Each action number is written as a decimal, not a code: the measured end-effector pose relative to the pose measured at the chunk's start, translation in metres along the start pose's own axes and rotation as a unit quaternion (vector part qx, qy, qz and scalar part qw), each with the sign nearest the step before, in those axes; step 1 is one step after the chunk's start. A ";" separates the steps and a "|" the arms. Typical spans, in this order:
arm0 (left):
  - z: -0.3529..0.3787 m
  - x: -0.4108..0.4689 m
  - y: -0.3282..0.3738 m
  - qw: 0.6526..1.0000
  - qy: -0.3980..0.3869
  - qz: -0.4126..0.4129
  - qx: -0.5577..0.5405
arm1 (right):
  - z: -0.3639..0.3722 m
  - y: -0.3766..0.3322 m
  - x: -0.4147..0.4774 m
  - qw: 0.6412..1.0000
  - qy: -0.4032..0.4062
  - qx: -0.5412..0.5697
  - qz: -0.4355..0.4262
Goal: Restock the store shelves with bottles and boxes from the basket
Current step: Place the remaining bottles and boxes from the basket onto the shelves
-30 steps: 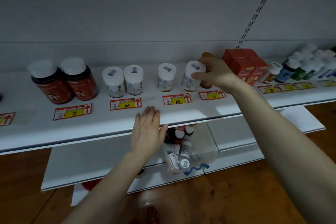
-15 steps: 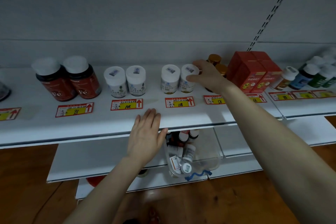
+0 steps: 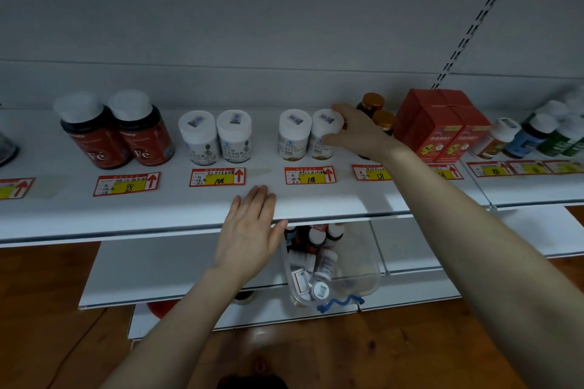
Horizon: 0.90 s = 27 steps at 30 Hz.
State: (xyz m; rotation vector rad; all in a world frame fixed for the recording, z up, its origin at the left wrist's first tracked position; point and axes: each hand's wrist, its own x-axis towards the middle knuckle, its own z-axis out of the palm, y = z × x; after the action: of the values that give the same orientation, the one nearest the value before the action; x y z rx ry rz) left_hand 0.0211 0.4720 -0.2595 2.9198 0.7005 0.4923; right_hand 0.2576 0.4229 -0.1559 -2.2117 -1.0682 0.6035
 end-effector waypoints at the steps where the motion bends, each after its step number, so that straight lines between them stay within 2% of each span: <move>1: 0.000 0.000 0.000 1.000 -0.002 0.000 -0.001 | -0.001 0.000 -0.002 1.000 0.004 0.007 0.001; 3: -0.003 0.001 0.000 1.000 -0.014 -0.002 -0.005 | -0.002 -0.002 -0.007 0.999 0.029 0.014 -0.005; 6: -0.008 -0.001 0.001 0.999 -0.028 0.000 -0.034 | -0.005 -0.008 -0.025 0.992 0.118 -0.010 -0.035; 9: -0.017 -0.009 0.009 0.997 -0.001 0.037 -0.071 | -0.005 -0.015 -0.054 0.975 0.208 -0.020 -0.079; 11: -0.021 -0.019 0.019 0.994 0.023 0.069 -0.085 | -0.001 -0.017 -0.076 0.967 0.232 -0.006 -0.101; 16: -0.002 -0.066 0.043 0.980 -0.009 0.126 -0.154 | 0.027 0.009 -0.150 0.973 0.212 0.033 -0.082; 20: 0.022 -0.101 0.058 0.977 -0.101 0.128 -0.140 | 0.054 0.059 -0.193 0.990 0.140 0.009 -0.016; 23: 0.041 -0.117 0.066 0.972 -0.173 0.105 -0.122 | 0.070 0.100 -0.204 0.996 0.080 -0.012 0.040; 27: 0.062 -0.110 0.085 0.971 -0.215 0.038 -0.097 | 0.083 0.150 -0.196 0.994 0.041 -0.039 0.089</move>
State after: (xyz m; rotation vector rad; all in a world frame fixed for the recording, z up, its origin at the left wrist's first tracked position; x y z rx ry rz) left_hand -0.0151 0.3447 -0.3356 2.7331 0.4520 -0.0690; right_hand 0.1739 0.2169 -0.2917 -2.3947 -0.8732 0.5497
